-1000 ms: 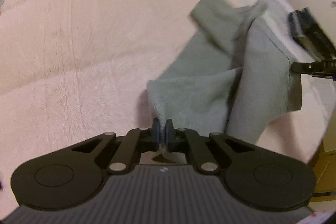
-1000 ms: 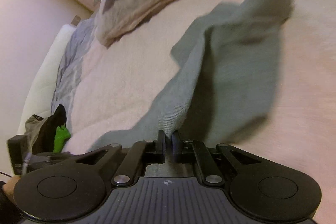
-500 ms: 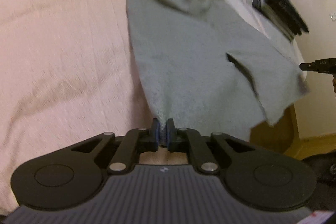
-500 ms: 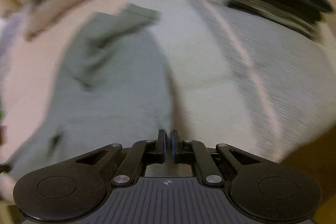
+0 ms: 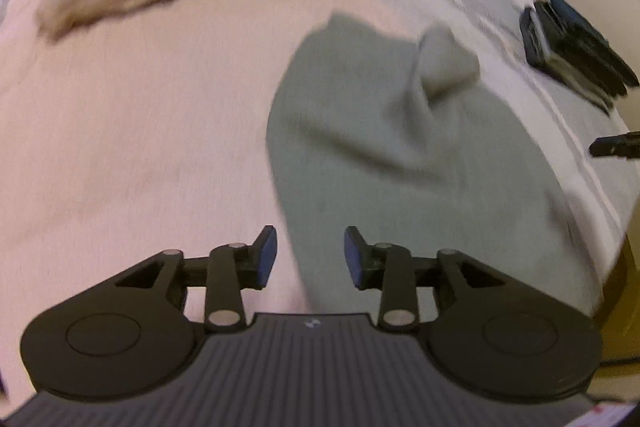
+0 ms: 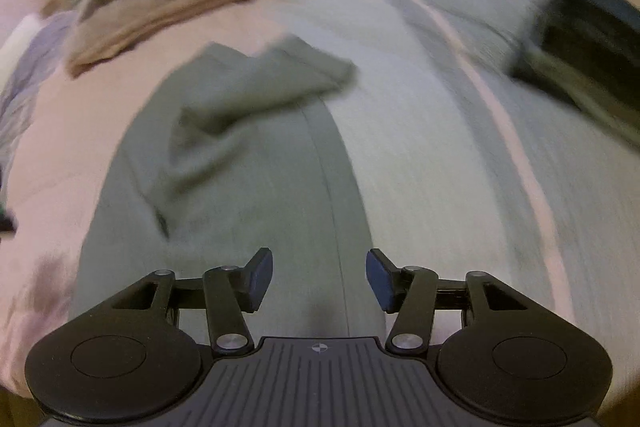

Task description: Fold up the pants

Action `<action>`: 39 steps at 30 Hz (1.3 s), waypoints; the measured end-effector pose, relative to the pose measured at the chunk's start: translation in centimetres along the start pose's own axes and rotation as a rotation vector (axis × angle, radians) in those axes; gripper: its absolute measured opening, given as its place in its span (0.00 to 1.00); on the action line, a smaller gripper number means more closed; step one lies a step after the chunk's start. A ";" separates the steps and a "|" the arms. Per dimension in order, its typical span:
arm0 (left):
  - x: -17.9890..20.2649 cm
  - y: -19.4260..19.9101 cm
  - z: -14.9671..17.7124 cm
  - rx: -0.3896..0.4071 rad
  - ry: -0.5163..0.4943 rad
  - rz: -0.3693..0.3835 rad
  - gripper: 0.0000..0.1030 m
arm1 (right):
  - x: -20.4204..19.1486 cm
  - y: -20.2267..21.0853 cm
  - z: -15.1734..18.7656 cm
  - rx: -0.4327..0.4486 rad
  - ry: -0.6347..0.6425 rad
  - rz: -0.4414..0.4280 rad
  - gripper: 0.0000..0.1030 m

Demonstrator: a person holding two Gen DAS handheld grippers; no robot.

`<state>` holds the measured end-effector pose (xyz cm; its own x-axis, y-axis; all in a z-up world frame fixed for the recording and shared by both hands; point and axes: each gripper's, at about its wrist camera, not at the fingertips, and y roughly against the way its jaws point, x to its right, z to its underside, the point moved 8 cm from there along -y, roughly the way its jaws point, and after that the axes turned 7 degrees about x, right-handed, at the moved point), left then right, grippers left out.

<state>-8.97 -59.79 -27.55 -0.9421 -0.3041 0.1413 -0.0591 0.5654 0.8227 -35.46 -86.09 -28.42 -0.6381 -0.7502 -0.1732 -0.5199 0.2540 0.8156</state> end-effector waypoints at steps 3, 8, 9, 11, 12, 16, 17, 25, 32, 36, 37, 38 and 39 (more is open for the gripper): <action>0.7 -4.9 -5.4 0.050 -0.021 -0.005 0.51 | 1.3 -5.6 -3.9 0.016 0.081 -0.048 0.49; 1.1 -15.1 -11.6 0.063 -0.015 -0.025 0.53 | 5.0 -16.3 -8.8 -0.007 0.165 -0.120 0.51; 1.4 -16.9 -12.6 0.065 -0.028 -0.025 0.53 | 5.7 -17.9 -9.6 -0.009 0.169 -0.138 0.51; 1.6 -20.3 -14.0 0.060 -0.064 -0.024 0.53 | 7.0 -20.7 -11.1 -0.011 0.173 -0.176 0.53; 1.6 -21.9 -14.6 0.057 -0.084 -0.029 0.53 | 7.4 -21.8 -11.6 -0.006 0.182 -0.189 0.54; 1.1 -27.5 -15.8 0.011 -0.117 -0.023 0.53 | 8.6 -24.6 -12.9 0.011 0.151 -0.272 0.66; 1.1 -28.5 -15.7 -0.006 -0.121 -0.013 0.53 | 8.9 -25.1 -12.9 0.003 0.104 -0.293 0.66; 1.1 -27.5 -16.5 -0.008 -0.092 0.043 0.00 | 10.7 -24.1 -14.2 0.001 -0.305 -0.343 0.10; -5.0 -15.4 -21.4 0.245 0.061 -0.027 0.00 | 4.9 -16.0 -27.0 0.240 -0.020 -0.338 0.09; -9.1 -15.8 -22.3 0.296 0.088 -0.120 0.01 | 0.4 -19.0 -33.4 0.311 0.113 -0.327 0.10; -10.2 -16.9 -22.0 0.286 0.103 -0.163 0.02 | -0.4 -20.6 -34.0 0.315 0.132 -0.320 0.12; -11.4 -18.2 -21.3 0.264 0.141 -0.200 0.02 | -0.9 -22.5 -34.0 0.302 0.145 -0.291 0.18; -12.6 -19.4 -20.3 0.234 0.193 -0.227 0.02 | -1.2 -23.9 -33.5 0.292 0.150 -0.236 0.24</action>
<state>10.72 -82.46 -34.12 -0.8181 -0.5680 0.0894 -0.3539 0.6199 0.7003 -3.25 -111.75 -29.19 -0.4032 -0.8841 -0.2363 -0.7955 0.2109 0.5681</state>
